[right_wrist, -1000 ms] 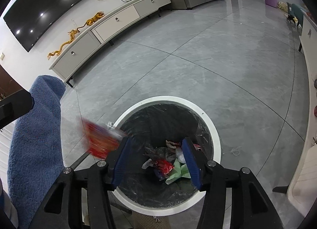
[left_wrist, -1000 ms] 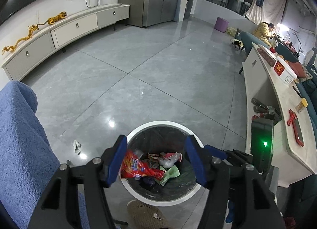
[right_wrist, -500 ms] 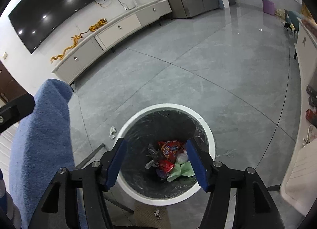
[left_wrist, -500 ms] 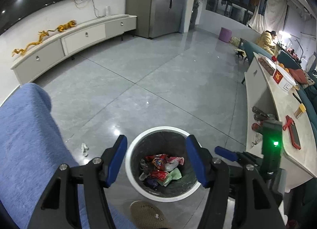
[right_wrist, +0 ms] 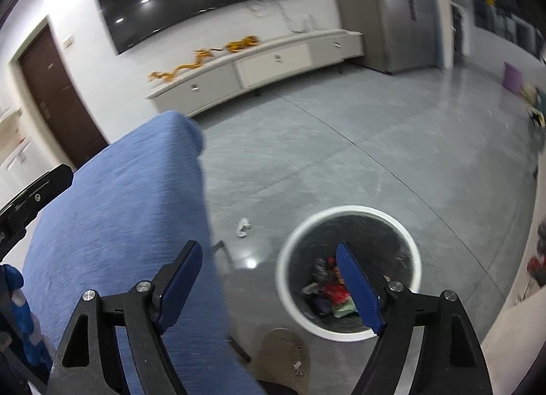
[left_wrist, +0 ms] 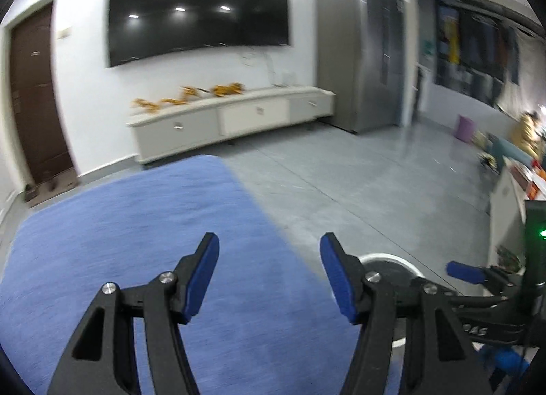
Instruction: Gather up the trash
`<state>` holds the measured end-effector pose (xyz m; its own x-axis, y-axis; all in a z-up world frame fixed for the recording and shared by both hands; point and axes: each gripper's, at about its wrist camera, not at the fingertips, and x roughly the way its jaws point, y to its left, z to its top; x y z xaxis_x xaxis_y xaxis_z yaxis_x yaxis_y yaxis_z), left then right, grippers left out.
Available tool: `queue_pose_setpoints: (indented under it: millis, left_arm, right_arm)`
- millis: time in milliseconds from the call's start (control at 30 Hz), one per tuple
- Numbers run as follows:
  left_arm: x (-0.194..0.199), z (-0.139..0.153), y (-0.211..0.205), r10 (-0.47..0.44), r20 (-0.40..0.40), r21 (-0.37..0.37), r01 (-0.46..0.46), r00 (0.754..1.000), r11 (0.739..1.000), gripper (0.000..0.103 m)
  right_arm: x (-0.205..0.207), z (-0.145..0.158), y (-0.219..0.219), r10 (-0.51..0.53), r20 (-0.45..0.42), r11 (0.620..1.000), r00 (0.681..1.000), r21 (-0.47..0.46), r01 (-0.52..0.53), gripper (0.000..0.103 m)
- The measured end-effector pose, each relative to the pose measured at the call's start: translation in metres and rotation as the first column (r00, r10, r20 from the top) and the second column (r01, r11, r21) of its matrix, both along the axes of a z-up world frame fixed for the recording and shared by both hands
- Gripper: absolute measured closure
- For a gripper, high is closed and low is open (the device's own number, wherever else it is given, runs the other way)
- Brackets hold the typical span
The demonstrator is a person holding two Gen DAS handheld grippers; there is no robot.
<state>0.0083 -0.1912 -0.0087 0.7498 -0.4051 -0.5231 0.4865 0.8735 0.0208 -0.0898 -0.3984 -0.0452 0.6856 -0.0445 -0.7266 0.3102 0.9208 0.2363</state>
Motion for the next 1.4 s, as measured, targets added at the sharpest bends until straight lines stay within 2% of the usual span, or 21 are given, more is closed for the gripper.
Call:
queue_pose_setpoints:
  millis: [133,200,333,467,533,667,833,933,1400]
  left_arm:
    - [-0.005,0.012,0.053,0.101,0.036,-0.012,-0.100,0.994,0.995,0.043]
    - [-0.010,0.019,0.078,0.162,0.047,-0.024,-0.161,0.986,0.987,0.033]
    - [-0.019,0.032,0.122,0.259,0.082,-0.076,-0.253,0.962,0.964,0.031]
    - [-0.032,0.043,0.150,0.339,0.119,-0.109,-0.327,0.933,0.939,0.031]
    - [-0.041,0.047,0.162,0.370,0.123,-0.128,-0.355,0.921,0.926,0.027]
    - [-0.059,0.054,0.183,0.431,0.148,-0.146,-0.411,0.890,0.900,0.013]
    - [-0.077,0.058,0.200,0.475,0.151,-0.164,-0.451,0.867,0.877,0.009]
    - [-0.084,0.060,0.201,0.475,0.151,-0.163,-0.453,0.867,0.877,0.007]
    - [-0.118,0.067,0.182,0.419,0.202,-0.158,-0.392,0.885,0.906,0.005]
  right_arm:
    - [0.007,0.018,0.039,0.072,0.026,0.996,0.997,-0.057,-0.071,0.015]
    - [0.007,0.027,0.056,0.096,0.045,0.992,0.994,-0.084,-0.092,0.012]
    - [0.003,0.043,0.086,0.136,0.087,0.982,0.987,-0.141,-0.123,0.007]
    - [-0.008,0.056,0.111,0.167,0.127,0.970,0.978,-0.200,-0.140,0.002]
    - [-0.013,0.065,0.123,0.189,0.155,0.961,0.970,-0.234,-0.149,0.000]
    - [-0.019,0.078,0.143,0.229,0.201,0.942,0.953,-0.291,-0.165,0.000]
    - [-0.031,0.085,0.154,0.255,0.234,0.929,0.938,-0.328,-0.170,0.000]
    - [-0.037,0.088,0.158,0.254,0.250,0.929,0.934,-0.333,-0.164,0.000]
    - [-0.062,0.094,0.145,0.193,0.297,0.943,0.935,-0.318,-0.093,0.000]
